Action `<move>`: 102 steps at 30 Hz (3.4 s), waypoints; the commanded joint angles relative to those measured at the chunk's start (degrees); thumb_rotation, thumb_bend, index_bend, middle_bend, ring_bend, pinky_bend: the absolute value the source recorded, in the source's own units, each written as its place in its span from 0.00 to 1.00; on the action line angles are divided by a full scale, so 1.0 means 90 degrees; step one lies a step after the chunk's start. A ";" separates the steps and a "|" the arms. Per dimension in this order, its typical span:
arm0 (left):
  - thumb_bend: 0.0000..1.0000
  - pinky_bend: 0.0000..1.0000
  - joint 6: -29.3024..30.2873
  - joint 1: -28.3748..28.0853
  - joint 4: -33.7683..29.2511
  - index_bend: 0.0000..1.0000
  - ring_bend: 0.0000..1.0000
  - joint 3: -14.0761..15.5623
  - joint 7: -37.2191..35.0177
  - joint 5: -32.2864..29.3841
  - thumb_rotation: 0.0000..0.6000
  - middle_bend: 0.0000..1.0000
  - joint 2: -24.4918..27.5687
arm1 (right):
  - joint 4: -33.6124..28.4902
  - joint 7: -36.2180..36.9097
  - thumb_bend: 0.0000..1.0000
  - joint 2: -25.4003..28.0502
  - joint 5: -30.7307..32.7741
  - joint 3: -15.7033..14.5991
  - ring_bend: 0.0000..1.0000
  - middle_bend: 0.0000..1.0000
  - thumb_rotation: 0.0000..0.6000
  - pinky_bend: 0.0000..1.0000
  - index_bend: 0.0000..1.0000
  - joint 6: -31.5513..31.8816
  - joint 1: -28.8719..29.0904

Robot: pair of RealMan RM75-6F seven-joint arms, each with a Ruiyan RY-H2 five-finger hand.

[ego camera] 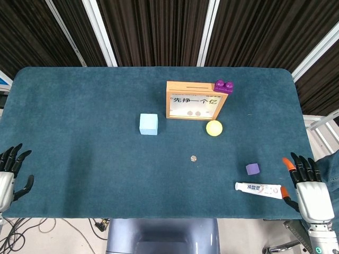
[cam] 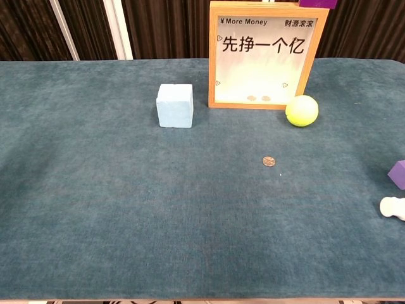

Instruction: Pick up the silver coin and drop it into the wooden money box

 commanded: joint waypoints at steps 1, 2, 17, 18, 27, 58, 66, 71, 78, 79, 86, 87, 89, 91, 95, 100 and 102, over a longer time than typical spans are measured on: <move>0.43 0.10 -0.0012 -0.0003 -0.0003 0.16 0.00 0.0000 0.0013 -0.0005 1.00 0.01 -0.0002 | -0.0136 -0.0022 0.42 0.0123 -0.0044 0.0027 0.00 0.00 1.00 0.00 0.12 -0.0227 0.0172; 0.43 0.10 -0.0019 -0.0004 -0.0005 0.16 0.00 0.0002 0.0017 -0.0006 1.00 0.01 -0.0003 | -0.0200 -0.0036 0.39 0.0172 -0.0023 0.0055 0.00 0.00 1.00 0.00 0.12 -0.0358 0.0258; 0.43 0.10 -0.0035 0.0013 -0.0041 0.16 0.00 0.0018 -0.0107 -0.0019 1.00 0.01 0.0027 | -0.1222 -0.0553 0.27 0.0632 0.1911 0.0912 0.00 0.00 1.00 0.00 0.14 -0.3709 0.2386; 0.43 0.10 -0.0038 0.0012 -0.0041 0.16 0.00 0.0018 -0.0109 -0.0020 1.00 0.01 0.0030 | -0.1202 -0.0578 0.27 0.0599 0.2114 0.0962 0.00 0.00 1.00 0.00 0.14 -0.3939 0.2542; 0.43 0.10 -0.0099 0.0008 -0.0065 0.16 0.00 0.0012 -0.0185 -0.0085 1.00 0.01 0.0049 | -0.0755 -0.0811 0.27 0.0103 0.3258 0.1182 0.00 0.00 1.00 0.00 0.20 -0.4942 0.3511; 0.43 0.10 -0.0208 0.0004 -0.0149 0.16 0.00 -0.0017 -0.0257 -0.0223 1.00 0.01 0.0092 | 0.1127 -0.0787 0.36 -0.1917 0.3460 0.0801 0.00 0.00 1.00 0.00 0.41 -0.4985 0.4518; 0.43 0.10 -0.0226 0.0001 -0.0156 0.16 0.00 -0.0021 -0.0279 -0.0240 1.00 0.01 0.0099 | 0.1455 -0.0836 0.36 -0.2268 0.3580 0.0766 0.00 0.00 1.00 0.00 0.41 -0.4987 0.4707; 0.43 0.10 -0.0239 -0.0001 -0.0156 0.16 0.00 -0.0020 -0.0293 -0.0245 1.00 0.01 0.0105 | 0.1598 -0.0881 0.36 -0.2391 0.3689 0.0742 0.00 0.00 1.00 0.00 0.41 -0.5001 0.4800; 0.43 0.10 -0.0235 0.0002 -0.0154 0.16 0.00 -0.0022 -0.0300 -0.0242 1.00 0.01 0.0107 | 0.1735 -0.0853 0.36 -0.2512 0.3688 0.0648 0.00 0.00 1.00 0.00 0.41 -0.4972 0.4826; 0.43 0.10 -0.0235 0.0003 -0.0153 0.16 0.00 -0.0022 -0.0301 -0.0243 1.00 0.01 0.0106 | 0.1744 -0.0838 0.36 -0.2522 0.3682 0.0640 0.00 0.00 1.00 0.00 0.41 -0.4967 0.4826; 0.43 0.10 -0.0234 0.0002 -0.0149 0.16 0.00 -0.0022 -0.0295 -0.0240 1.00 0.01 0.0105 | 0.1804 -0.0786 0.36 -0.2571 0.3640 0.0579 0.00 0.00 1.00 0.00 0.41 -0.4963 0.4844; 0.43 0.10 -0.0234 0.0004 -0.0149 0.17 0.00 -0.0022 -0.0295 -0.0241 1.00 0.01 0.0105 | 0.1817 -0.0786 0.36 -0.2582 0.3645 0.0576 0.00 0.00 1.00 0.00 0.41 -0.4959 0.4848; 0.43 0.10 -0.0237 0.0004 -0.0150 0.17 0.00 -0.0021 -0.0292 -0.0243 1.00 0.01 0.0107 | 0.1840 -0.0786 0.36 -0.2602 0.3655 0.0570 0.00 0.00 1.00 0.00 0.41 -0.4956 0.4858; 0.43 0.10 -0.0239 0.0003 -0.0150 0.17 0.00 -0.0022 -0.0294 -0.0246 1.00 0.01 0.0108 | 0.1857 -0.0792 0.36 -0.2615 0.3667 0.0560 0.00 0.00 1.00 0.00 0.41 -0.4962 0.4868; 0.43 0.10 -0.0242 0.0003 -0.0152 0.17 0.00 -0.0023 -0.0294 -0.0249 1.00 0.01 0.0109 | 0.1879 -0.0803 0.36 -0.2637 0.3713 0.0540 0.00 0.00 1.00 0.00 0.41 -0.4977 0.4884; 0.43 0.10 -0.0242 0.0005 -0.0152 0.17 0.00 -0.0022 -0.0291 -0.0249 1.00 0.01 0.0109 | 0.1914 -0.0799 0.36 -0.2669 0.3761 0.0540 0.00 0.00 1.00 0.00 0.41 -0.4965 0.4897; 0.43 0.10 -0.0243 0.0004 -0.0149 0.17 0.00 -0.0023 -0.0287 -0.0247 1.00 0.01 0.0109 | 0.1928 -0.0800 0.36 -0.2679 0.3774 0.0541 0.00 0.00 1.00 0.00 0.41 -0.4968 0.4908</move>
